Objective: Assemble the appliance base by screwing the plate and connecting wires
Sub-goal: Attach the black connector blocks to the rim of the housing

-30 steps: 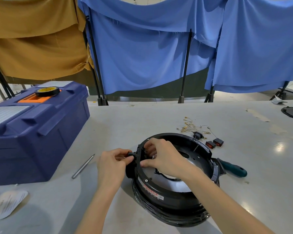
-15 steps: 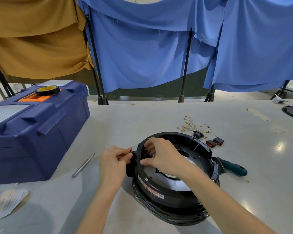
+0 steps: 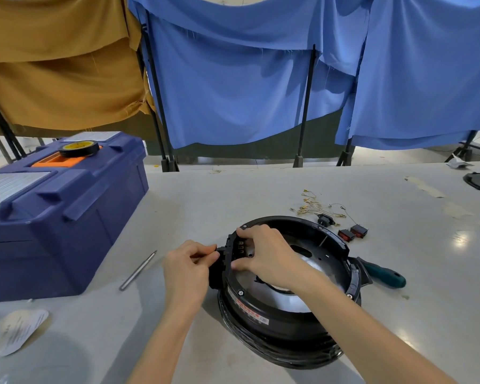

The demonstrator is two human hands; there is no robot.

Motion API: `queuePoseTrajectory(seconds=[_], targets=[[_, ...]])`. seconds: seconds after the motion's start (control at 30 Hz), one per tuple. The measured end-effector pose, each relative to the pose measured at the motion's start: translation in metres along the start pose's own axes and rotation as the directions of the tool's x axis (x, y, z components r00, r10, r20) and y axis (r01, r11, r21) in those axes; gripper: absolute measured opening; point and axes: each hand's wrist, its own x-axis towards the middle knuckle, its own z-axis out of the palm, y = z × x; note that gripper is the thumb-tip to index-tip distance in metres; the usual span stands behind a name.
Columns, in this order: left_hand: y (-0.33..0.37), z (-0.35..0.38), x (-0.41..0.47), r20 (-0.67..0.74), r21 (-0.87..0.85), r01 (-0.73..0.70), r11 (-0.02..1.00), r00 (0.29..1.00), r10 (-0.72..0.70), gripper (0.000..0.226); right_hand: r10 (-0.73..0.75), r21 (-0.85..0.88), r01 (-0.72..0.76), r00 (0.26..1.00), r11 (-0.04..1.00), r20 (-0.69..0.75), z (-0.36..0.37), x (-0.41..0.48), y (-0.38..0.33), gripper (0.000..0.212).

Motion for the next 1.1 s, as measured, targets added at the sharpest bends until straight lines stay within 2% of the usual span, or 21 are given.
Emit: queuePoseTrajectory(seconds=[0.13,0.23,0.37,0.5,0.6,0.73,0.97,1.03,1.1], targets=[[0.004,0.009,-0.005,-0.062,0.065,-0.083,0.994,0.994,0.087,0.022,-0.048,0.012,0.048,0.999,0.999,0.0,-0.002,-0.004,-0.001,0.051],[0.007,0.008,-0.007,-0.083,0.05,-0.043,0.998,0.995,0.047,0.029,-0.054,0.015,0.054,0.998,0.998,0.009,-0.002,-0.005,0.0,0.052],[0.01,0.004,-0.009,-0.058,0.04,-0.025,0.999,0.998,0.027,0.04,-0.057,-0.01,0.057,0.997,0.998,0.045,-0.002,-0.003,0.0,0.054],[0.011,0.002,-0.011,-0.035,0.071,-0.08,0.994,0.996,0.083,0.049,-0.036,-0.03,0.038,0.998,0.999,0.058,-0.001,-0.003,-0.003,0.056],[0.012,0.003,-0.011,-0.036,0.105,-0.13,0.986,0.99,0.135,0.045,-0.027,-0.046,0.031,0.997,0.998,0.076,-0.002,-0.003,-0.005,0.052],[0.012,0.004,-0.009,-0.013,0.042,-0.088,0.995,0.996,0.089,0.05,-0.009,-0.094,0.018,0.995,0.995,0.095,-0.002,-0.003,-0.01,0.045],[0.013,0.003,-0.004,-0.034,-0.03,-0.011,1.0,0.999,0.01,0.035,0.004,-0.068,0.003,0.995,0.998,0.102,-0.002,-0.001,-0.006,0.062],[0.016,0.007,-0.001,-0.043,0.029,-0.011,1.0,0.999,0.012,0.027,0.011,-0.044,-0.005,0.992,0.999,0.124,-0.006,-0.002,-0.004,0.075],[0.019,0.013,0.001,-0.031,0.179,-0.032,0.983,0.999,0.038,0.018,0.013,-0.007,-0.012,0.991,1.0,0.13,-0.013,-0.003,-0.004,0.071]])
